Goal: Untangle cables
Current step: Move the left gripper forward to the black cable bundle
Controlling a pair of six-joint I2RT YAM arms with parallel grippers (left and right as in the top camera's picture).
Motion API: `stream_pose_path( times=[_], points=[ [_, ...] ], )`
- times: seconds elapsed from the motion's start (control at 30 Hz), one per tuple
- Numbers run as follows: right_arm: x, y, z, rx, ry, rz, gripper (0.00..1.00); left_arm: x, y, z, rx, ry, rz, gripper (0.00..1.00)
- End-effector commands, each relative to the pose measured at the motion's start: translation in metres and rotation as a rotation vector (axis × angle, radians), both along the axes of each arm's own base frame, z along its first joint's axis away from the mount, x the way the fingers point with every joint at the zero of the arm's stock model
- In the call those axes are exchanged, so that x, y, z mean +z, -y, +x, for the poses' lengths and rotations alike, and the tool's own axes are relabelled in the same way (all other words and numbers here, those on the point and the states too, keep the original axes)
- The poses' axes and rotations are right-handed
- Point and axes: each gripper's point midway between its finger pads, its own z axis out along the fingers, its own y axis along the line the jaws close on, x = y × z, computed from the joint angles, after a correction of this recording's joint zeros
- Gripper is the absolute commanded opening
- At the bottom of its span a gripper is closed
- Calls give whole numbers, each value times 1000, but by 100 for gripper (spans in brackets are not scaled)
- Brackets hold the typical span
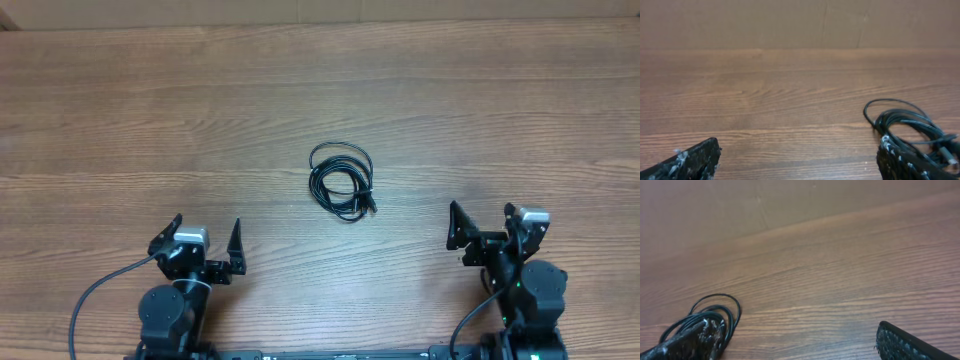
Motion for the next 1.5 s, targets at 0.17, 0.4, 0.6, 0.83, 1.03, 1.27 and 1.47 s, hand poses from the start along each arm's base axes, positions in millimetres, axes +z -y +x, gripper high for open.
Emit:
stream_pose_path(
  times=[0.17,0.4,0.6,0.83,1.03,1.27,1.47],
  points=[
    [34,1,2,-15,-155,25,100,48,4,7,-1,-92,-88,99],
    [44,-5,2,12,-381,34,100,44,16,11,-41,-455,-92,100],
    [48,-10,9,35,-473,47,100,18,14,1,8,-754,-114,100],
    [55,-19,16,84,-438,73,100,-10,25,7,-17,-894,-154,99],
    [56,-18,17,81,-433,70,100,4,44,44,-109,-785,-204,100],
    [48,-18,20,80,-465,72,100,54,50,92,-45,-622,-93,100],
    [45,-22,21,98,-479,83,100,41,91,114,-103,-634,-71,99]
  ],
)
